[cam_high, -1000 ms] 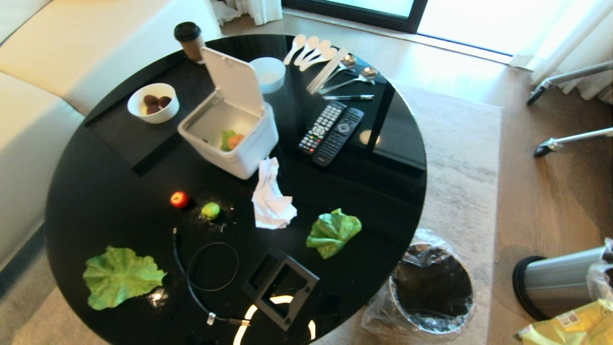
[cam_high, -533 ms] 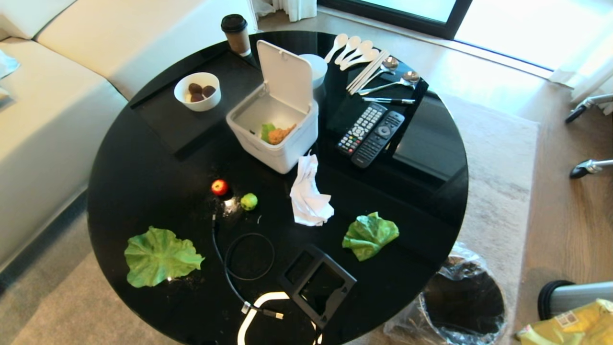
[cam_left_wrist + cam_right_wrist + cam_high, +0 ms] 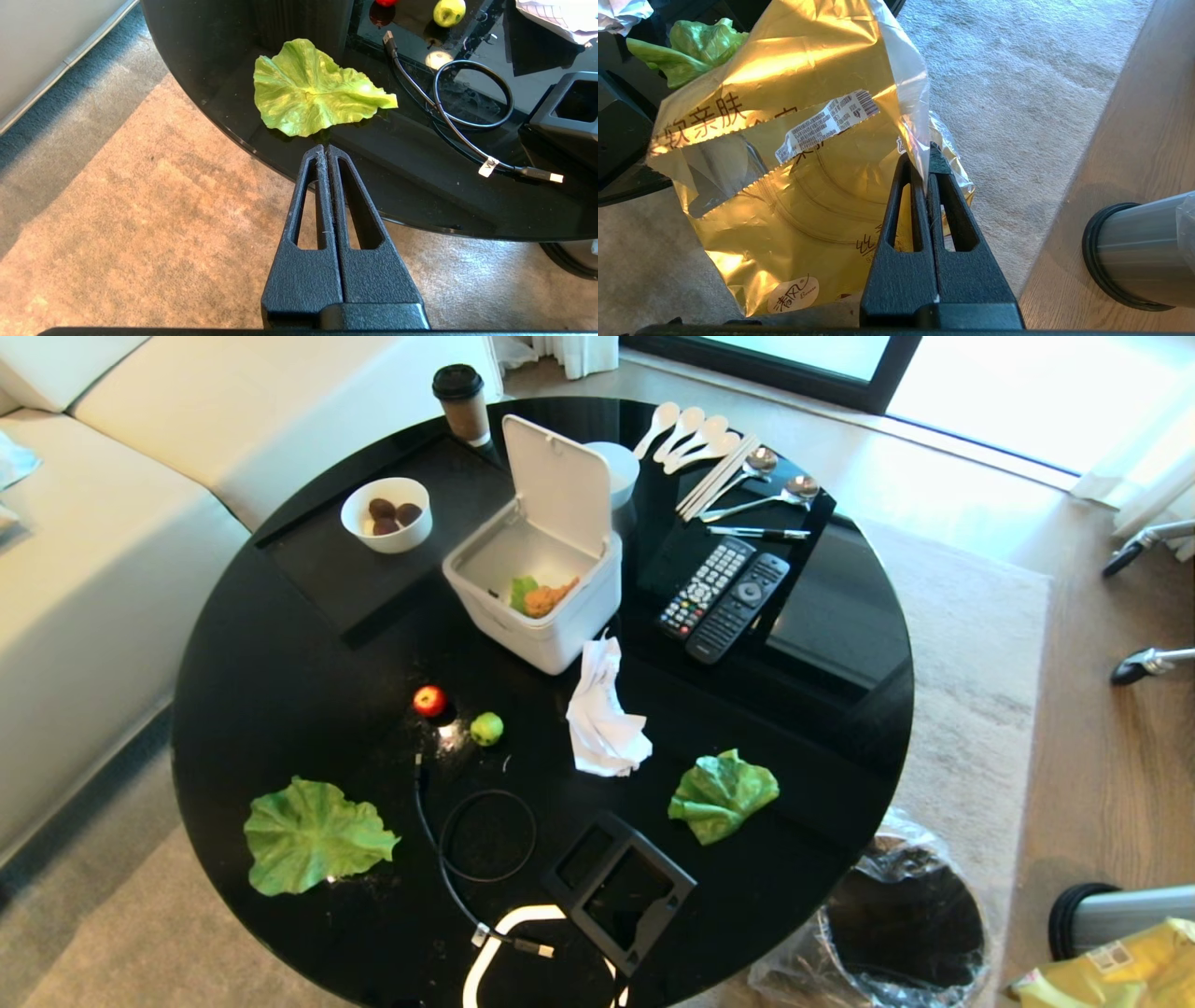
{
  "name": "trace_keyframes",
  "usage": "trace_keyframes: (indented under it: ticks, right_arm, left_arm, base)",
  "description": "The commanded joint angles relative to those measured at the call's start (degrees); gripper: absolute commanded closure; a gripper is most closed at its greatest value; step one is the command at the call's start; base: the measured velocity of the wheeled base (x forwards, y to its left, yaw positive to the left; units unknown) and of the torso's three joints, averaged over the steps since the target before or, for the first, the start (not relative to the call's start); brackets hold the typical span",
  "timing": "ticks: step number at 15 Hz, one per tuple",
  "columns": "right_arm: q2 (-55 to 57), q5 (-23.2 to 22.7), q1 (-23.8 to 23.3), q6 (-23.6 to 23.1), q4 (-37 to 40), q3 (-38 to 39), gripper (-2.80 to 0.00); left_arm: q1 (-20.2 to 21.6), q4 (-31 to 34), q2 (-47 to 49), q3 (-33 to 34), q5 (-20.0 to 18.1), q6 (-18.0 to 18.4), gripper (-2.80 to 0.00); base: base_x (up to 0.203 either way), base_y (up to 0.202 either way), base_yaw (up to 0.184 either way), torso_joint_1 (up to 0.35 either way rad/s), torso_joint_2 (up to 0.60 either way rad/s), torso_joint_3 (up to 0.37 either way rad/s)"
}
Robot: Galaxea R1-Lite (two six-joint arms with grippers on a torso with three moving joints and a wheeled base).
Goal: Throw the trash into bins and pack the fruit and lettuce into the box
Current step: Throw it into the trash can
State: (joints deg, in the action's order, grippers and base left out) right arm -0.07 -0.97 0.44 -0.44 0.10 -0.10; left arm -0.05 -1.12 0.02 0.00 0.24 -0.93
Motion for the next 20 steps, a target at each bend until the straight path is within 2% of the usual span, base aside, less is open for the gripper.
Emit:
trace_keyframes:
  ticks: [1, 10, 13, 16, 20]
  right_arm:
    - [0.1, -0.1, 0.0, -0.3, 0.0, 0.0, 0.0]
    - [0.1, -0.3, 0.0, -1.1, 0.0, 0.0, 0.0]
    - [0.8, -1.4, 0.0, -4.6, 1.3, -0.6, 0.0]
    - [7.1, -2.5, 0.0, -6.2, 3.5, -4.2, 0.0]
    - [24.0, -4.2, 0.1, -8.5, 4.3, -10.6, 0.0]
  left_arm:
    - [0.0, 0.0, 0.0, 0.0, 0.0, 0.0, 0.0]
    - [0.0, 0.0, 0.0, 0.0, 0.0, 0.0, 0.0]
    - [0.0, 0.0, 0.0, 0.0, 0.0, 0.0, 0.0]
    - [0.0, 0.0, 0.0, 0.0, 0.0, 0.0, 0.0]
    - [0.0, 0.0, 0.0, 0.0, 0.0, 0.0, 0.0]
  base:
    - [0.0, 0.0, 0.0, 0.0, 0.0, 0.0]
    - [0.0, 0.0, 0.0, 0.0, 0.0, 0.0]
    - [0.0, 0.0, 0.0, 0.0, 0.0, 0.0]
    - [0.0, 0.0, 0.0, 0.0, 0.0, 0.0]
    - [0.0, 0.0, 0.0, 0.0, 0.0, 0.0]
